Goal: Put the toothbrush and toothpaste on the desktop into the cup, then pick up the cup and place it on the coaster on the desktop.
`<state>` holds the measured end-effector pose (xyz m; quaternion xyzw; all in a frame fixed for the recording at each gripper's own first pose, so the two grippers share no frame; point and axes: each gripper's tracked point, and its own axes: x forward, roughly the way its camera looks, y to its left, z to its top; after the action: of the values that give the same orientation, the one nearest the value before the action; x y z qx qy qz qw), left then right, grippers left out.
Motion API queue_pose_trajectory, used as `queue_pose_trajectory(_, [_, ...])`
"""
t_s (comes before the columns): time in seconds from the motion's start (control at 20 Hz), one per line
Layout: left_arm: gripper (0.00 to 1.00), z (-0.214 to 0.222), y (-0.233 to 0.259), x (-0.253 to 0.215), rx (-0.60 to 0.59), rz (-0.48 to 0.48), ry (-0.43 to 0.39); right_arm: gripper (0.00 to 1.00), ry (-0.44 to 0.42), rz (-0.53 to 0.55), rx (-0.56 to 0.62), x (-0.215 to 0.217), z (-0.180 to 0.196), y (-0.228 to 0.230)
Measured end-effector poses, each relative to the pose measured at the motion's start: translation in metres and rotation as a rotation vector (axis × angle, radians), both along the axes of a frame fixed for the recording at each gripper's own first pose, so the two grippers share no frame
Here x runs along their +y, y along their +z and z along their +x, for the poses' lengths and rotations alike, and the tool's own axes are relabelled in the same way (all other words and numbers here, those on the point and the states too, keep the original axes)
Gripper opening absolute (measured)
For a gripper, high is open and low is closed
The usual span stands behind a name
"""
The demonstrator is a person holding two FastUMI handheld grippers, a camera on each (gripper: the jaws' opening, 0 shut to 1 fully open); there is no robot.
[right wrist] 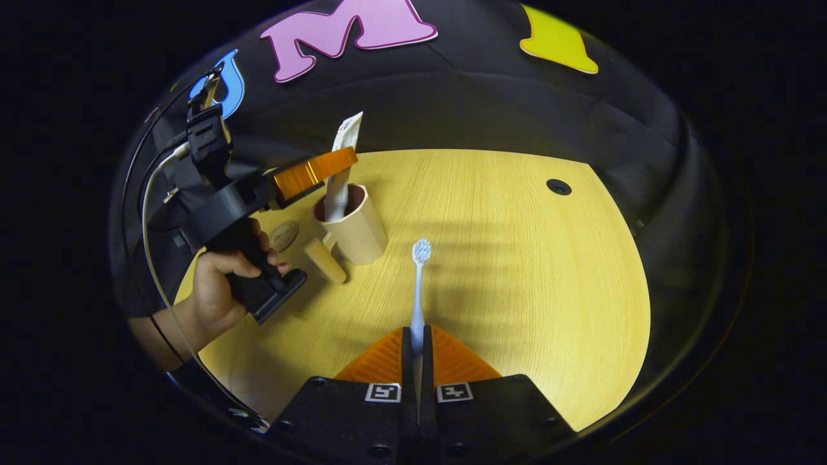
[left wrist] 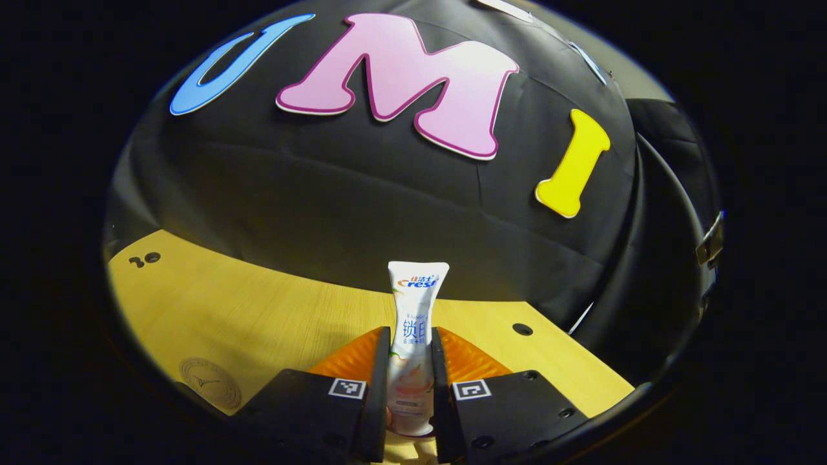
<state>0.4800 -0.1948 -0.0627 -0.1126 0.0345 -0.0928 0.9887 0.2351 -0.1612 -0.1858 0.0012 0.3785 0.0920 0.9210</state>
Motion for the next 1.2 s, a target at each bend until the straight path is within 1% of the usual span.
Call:
queue_pose_trajectory(0.15, [0.36,-0.007,-0.012,0.001,0.015,0.018,0.008,0.06,-0.002,-0.002,-0.008,-0.003,0.003,0.0])
queue_pose_trajectory(0.2, [0.41,-0.009,-0.013,-0.003,0.021,0.007,-0.012,0.06,-0.004,0.0,-0.007,-0.002,0.003,0.0])
queue_pose_trajectory(0.25, [0.42,-0.015,-0.011,-0.005,0.022,0.006,-0.021,0.06,-0.004,0.004,-0.008,-0.001,0.003,0.0])
queue_pose_trajectory(0.3, [0.46,-0.019,-0.006,-0.004,0.017,0.013,-0.02,0.06,-0.005,0.006,-0.013,-0.001,0.003,0.002])
queue_pose_trajectory(0.35, [0.64,-0.021,-0.002,0.0,0.008,0.027,-0.004,0.06,-0.004,0.01,-0.022,0.0,0.005,0.006])
queue_pose_trajectory(0.45, [1.0,-0.037,0.014,0.007,-0.009,0.04,0.01,0.06,-0.006,0.021,-0.044,0.004,0.01,0.012])
queue_pose_trajectory(0.5, [0.97,-0.047,0.021,0.014,-0.016,0.043,0.028,0.05,-0.007,0.031,-0.055,0.006,0.013,0.016])
queue_pose_trajectory(0.75, [0.98,-0.105,0.045,0.061,-0.048,0.072,0.152,0.05,-0.004,0.088,-0.13,0.024,0.031,0.043])
queue_pose_trajectory(0.9, [0.97,-0.137,0.046,0.082,-0.051,0.085,0.187,0.05,0.005,0.128,-0.172,0.038,0.042,0.058])
queue_pose_trajectory(1.05, [0.97,-0.157,0.035,0.097,-0.016,0.111,0.214,0.05,0.02,0.156,-0.209,0.055,0.054,0.071])
queue_pose_trajectory(1.2, [0.97,-0.175,0.028,0.104,0.003,0.096,0.225,0.05,0.045,0.147,-0.303,0.067,0.075,0.097])
